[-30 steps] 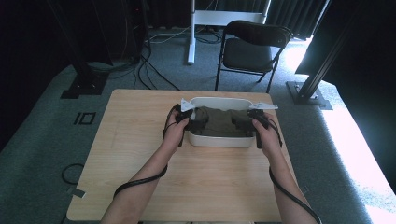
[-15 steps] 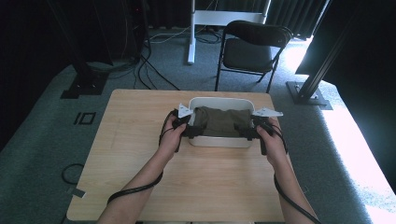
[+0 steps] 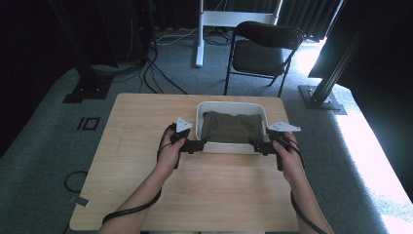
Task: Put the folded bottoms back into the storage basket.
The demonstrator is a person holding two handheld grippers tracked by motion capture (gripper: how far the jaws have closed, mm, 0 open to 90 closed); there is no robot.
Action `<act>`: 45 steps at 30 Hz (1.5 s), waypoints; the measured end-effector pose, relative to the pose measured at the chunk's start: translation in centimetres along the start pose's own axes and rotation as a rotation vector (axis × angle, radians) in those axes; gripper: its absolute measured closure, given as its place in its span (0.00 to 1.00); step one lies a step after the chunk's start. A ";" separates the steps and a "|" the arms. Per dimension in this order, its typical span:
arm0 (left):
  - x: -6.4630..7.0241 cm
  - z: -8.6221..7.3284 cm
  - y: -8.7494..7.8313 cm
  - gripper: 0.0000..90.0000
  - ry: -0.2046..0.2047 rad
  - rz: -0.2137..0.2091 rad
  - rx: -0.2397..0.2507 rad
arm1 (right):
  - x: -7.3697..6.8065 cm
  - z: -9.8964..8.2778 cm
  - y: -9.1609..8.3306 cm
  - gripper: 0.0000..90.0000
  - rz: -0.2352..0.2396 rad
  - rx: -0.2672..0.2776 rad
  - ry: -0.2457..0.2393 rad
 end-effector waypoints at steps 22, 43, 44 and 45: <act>-2.3 -5.4 -1.8 0.17 -0.041 0.060 -0.047 | 1.0 -5.6 -1.8 0.14 -0.029 -0.020 0.027; -4.4 -10.0 -5.1 0.17 -0.076 0.147 -0.114 | 2.0 -11.6 -2.5 0.14 -0.070 -0.107 0.080; -4.6 -10.2 -5.3 0.17 -0.082 0.150 -0.115 | 2.1 -11.8 -2.6 0.14 -0.070 -0.110 0.082; -4.8 -10.4 -5.7 0.17 -0.087 0.157 -0.115 | 2.1 -11.9 -2.6 0.14 -0.069 -0.111 0.082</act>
Point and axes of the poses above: each handheld gripper's, and its own axes: y roughly forward along the jaws, z roughly out of its top, x roughly to its right, the point moved 6 cm from there along y, roughly forward along the jaws, and after that the axes turned 9 degrees about -z, right-handed, at the moved point
